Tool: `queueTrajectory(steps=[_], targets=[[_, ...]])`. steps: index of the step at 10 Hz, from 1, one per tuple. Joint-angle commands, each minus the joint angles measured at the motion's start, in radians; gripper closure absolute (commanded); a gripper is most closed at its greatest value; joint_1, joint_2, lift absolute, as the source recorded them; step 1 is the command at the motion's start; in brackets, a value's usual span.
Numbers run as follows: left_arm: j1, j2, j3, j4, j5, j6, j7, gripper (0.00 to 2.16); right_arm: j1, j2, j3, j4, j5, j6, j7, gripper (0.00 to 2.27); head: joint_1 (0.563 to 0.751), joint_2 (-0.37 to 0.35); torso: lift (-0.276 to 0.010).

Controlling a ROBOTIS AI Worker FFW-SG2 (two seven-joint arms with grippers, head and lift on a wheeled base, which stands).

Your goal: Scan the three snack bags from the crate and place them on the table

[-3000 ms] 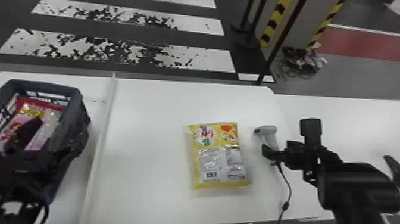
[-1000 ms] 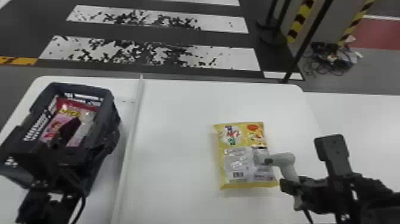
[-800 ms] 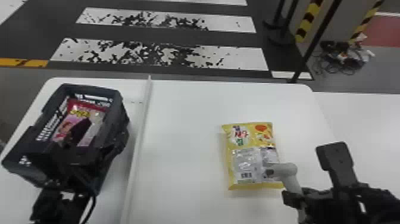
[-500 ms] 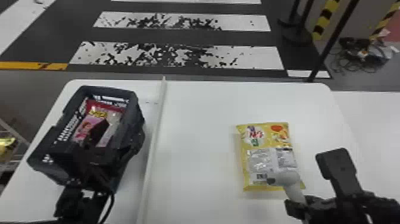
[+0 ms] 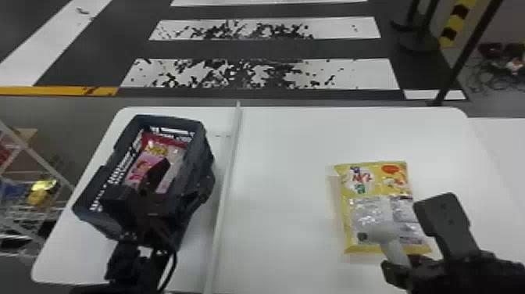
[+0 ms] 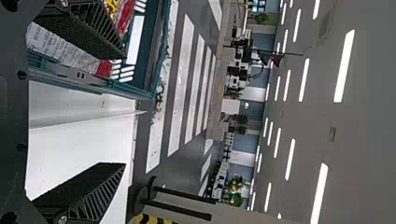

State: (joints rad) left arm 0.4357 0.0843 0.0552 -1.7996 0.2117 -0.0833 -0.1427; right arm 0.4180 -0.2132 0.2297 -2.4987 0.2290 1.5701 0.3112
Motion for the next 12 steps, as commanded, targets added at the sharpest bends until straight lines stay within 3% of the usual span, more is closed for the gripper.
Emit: queueTrajectory(steps=[1, 6, 9, 12], targets=[[0.000, 0.000, 0.000, 0.000, 0.000, 0.000, 0.000, 0.05, -0.015, 0.000, 0.007, 0.021, 0.001, 0.002, -0.004, 2.26, 0.695, 0.094, -0.062], [0.002, -0.003, 0.000, 0.000, 0.000, 0.000, 0.000, 0.05, -0.028, 0.000, 0.005, 0.037, 0.000, 0.002, -0.009, 2.26, 0.695, 0.094, -0.062], [0.005, -0.001, -0.001, -0.004, 0.000, 0.000, 0.000, 0.05, -0.051, 0.002, -0.144, 0.015, -0.068, 0.002, -0.023, 2.26, 0.695, 0.067, -0.062], [0.005, 0.003, -0.003, -0.010, 0.000, 0.003, 0.000, 0.05, -0.094, 0.002, -0.305, 0.126, -0.154, -0.135, -0.055, 2.26, 0.695, -0.029, -0.062]])
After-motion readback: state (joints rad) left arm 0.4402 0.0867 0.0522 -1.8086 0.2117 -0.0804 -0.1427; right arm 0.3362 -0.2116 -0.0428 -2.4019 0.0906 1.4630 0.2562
